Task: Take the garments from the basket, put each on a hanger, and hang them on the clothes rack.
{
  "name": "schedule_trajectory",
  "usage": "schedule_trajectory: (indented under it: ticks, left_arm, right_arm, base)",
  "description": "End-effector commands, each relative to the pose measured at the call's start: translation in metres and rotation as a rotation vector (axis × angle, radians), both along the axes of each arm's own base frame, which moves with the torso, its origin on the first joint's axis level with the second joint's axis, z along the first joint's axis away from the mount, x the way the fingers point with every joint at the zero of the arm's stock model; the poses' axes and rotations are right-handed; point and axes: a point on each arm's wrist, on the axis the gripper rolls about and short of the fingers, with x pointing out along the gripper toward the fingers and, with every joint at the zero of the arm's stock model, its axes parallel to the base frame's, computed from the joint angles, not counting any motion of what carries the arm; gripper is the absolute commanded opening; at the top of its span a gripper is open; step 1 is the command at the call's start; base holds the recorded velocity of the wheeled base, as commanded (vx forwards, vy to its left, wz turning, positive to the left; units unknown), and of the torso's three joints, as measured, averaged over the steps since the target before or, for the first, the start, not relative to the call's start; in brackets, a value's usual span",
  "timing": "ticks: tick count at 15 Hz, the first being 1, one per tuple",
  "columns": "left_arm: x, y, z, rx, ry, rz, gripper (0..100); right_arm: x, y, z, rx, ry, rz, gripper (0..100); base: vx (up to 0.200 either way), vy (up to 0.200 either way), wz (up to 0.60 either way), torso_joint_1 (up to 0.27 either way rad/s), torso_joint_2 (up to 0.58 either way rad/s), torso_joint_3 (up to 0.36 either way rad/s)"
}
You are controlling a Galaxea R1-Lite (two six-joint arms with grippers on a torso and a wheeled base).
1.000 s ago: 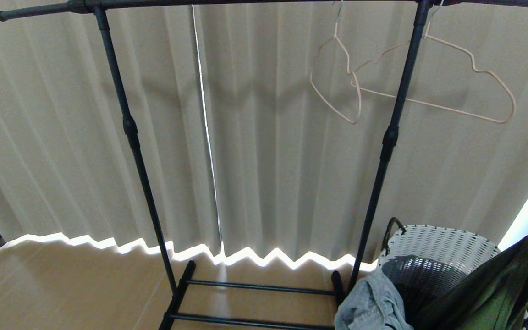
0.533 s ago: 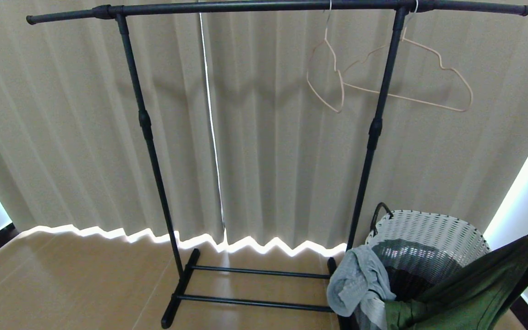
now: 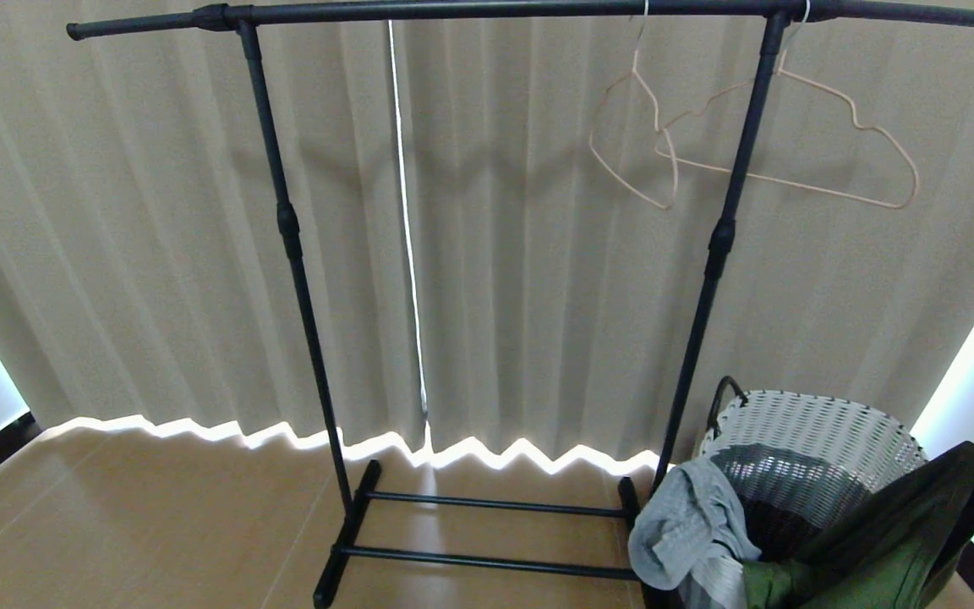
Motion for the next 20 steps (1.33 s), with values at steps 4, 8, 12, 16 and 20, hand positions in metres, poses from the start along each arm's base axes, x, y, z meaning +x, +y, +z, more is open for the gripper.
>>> schedule_trajectory:
  ticks: [4,8,12,16,20]
  left_arm:
    - [0.000,0.000,0.000,0.003,0.000,-0.001,100]
    - [0.000,0.000,0.000,0.057,-0.010,-0.006,100]
    - [0.000,-0.002,0.001,0.080,-0.025,-0.095,100]
    - [-0.003,-0.004,0.068,0.090,-0.104,-0.192,100]
    - [0.059,-0.008,0.134,0.091,-0.027,-0.273,100]
  right_arm:
    - [0.002,0.000,0.002,-0.014,0.001,0.004,0]
    - [0.002,0.001,0.005,-0.008,0.070,0.025,0]
    - [0.004,0.012,0.020,0.020,0.121,0.141,0]
    - [0.000,0.038,0.058,0.131,0.080,0.325,0]
    - [-0.012,0.059,0.086,0.235,0.074,0.497,0]
  base:
    - [0.000,0.000,0.00,0.000,0.00,0.000]
    - [0.000,0.000,0.00,0.000,0.00,0.000]
    - [0.000,0.000,0.00,0.000,0.00,0.000]
    - [0.000,0.000,0.00,0.000,0.00,0.000]
    - [0.000,0.000,0.00,0.000,0.00,0.000]
